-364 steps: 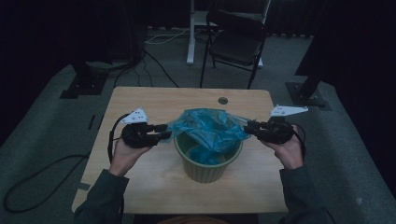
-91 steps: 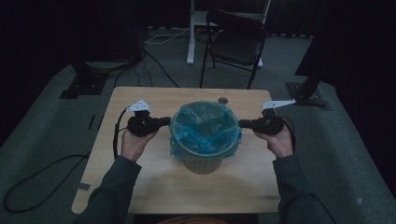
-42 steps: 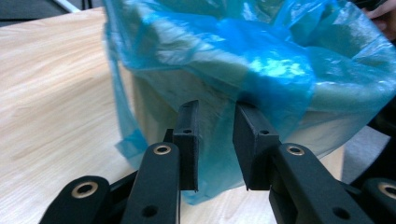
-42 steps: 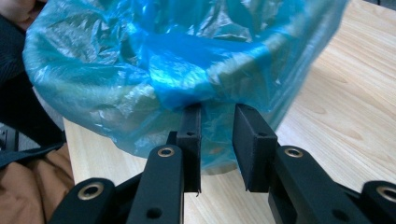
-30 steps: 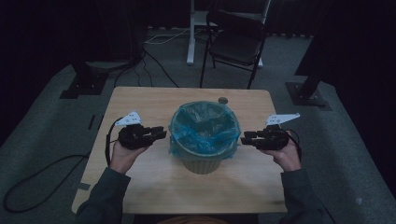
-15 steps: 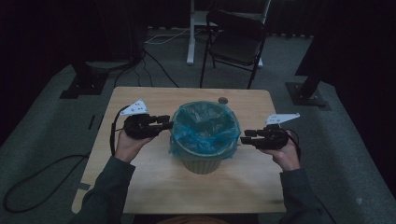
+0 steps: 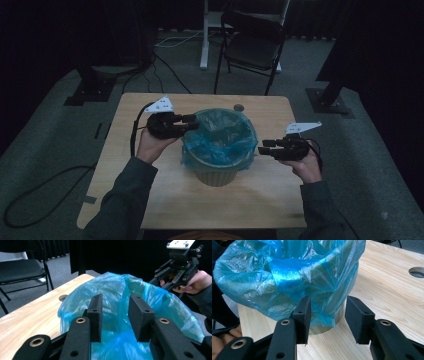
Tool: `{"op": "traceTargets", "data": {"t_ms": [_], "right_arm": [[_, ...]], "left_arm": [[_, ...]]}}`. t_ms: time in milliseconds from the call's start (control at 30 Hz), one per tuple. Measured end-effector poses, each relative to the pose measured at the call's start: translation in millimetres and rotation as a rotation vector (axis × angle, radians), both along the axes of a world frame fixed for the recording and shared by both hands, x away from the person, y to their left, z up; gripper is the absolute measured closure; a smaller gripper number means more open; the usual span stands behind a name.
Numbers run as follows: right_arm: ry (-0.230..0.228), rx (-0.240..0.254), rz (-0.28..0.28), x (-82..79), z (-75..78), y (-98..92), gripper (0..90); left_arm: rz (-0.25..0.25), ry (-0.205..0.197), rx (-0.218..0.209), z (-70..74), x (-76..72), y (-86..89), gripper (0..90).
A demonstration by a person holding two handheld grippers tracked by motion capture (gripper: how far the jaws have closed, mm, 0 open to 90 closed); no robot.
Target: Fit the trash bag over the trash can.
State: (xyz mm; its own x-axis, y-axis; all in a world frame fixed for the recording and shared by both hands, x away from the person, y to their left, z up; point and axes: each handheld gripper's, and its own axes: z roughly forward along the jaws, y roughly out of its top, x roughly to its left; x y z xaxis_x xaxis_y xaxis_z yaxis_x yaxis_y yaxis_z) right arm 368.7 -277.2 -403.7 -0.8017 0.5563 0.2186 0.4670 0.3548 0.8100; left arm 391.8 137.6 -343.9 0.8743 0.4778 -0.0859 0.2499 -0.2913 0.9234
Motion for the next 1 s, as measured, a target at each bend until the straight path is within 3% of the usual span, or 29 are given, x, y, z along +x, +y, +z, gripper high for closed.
{"op": "traceTargets", "data": {"t_ms": [400,667,1000], "right_arm": [[0.001,0.0,0.0,-0.5,-1.8,-1.4,55.7],[-0.001,-0.001,0.001,-0.5,-2.3,-1.4,55.6],[0.001,0.002,-0.004,-1.2,-2.8,-2.2,55.6]], "left_arm": [[-0.029,-0.013,-0.006,11.4,16.4,-25.4,64.6],[-0.062,-0.013,0.014,17.5,25.7,-48.9,64.5],[-0.08,-0.012,0.047,12.7,32.4,-77.4,62.0]]}}
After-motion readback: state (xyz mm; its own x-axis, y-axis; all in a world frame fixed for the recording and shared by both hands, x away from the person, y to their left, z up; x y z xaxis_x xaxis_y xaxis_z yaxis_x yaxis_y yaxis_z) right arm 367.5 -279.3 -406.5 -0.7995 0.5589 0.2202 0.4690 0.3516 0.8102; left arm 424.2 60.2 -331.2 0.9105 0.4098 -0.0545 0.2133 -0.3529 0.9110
